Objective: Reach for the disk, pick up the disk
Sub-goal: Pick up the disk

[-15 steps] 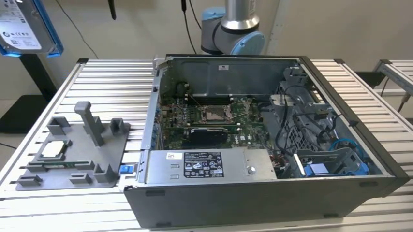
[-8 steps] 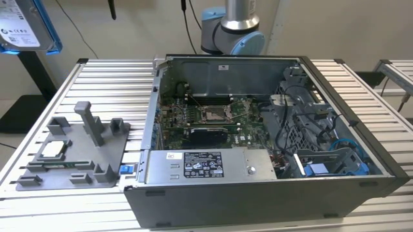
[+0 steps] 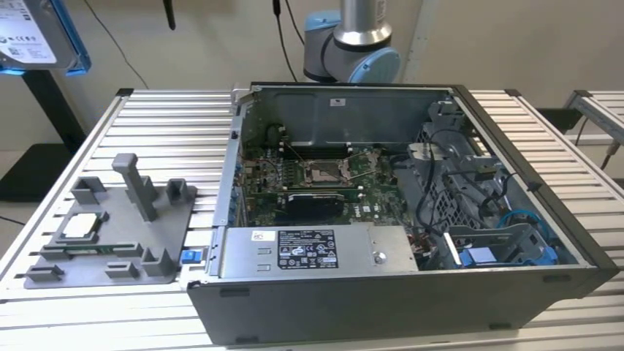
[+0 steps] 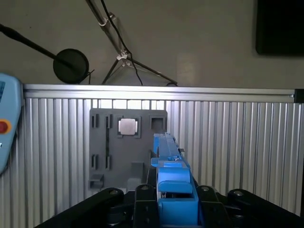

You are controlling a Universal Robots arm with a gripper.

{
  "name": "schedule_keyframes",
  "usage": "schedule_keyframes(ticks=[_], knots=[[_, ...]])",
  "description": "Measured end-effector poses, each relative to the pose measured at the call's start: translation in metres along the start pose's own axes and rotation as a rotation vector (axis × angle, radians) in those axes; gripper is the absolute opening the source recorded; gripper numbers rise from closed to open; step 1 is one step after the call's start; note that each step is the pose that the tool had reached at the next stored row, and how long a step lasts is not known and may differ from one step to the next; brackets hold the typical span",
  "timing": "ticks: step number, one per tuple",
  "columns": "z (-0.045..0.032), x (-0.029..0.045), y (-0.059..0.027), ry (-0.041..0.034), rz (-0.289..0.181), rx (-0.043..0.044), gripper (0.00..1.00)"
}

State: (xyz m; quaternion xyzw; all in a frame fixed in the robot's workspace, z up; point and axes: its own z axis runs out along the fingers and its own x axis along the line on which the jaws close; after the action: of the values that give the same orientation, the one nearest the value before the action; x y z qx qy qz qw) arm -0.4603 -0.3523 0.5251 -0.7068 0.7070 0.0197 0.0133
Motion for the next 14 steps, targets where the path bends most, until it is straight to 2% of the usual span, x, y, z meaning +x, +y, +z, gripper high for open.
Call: schedule_keyframes(ticks=[6,14], knots=[[-0.0090,-0.0004,0.0001,0.0000,-0.001,-0.0002,0.00],[-0.0092,-0.0004,-0.0002,-0.0021,-0.001,0.0015,0.00]])
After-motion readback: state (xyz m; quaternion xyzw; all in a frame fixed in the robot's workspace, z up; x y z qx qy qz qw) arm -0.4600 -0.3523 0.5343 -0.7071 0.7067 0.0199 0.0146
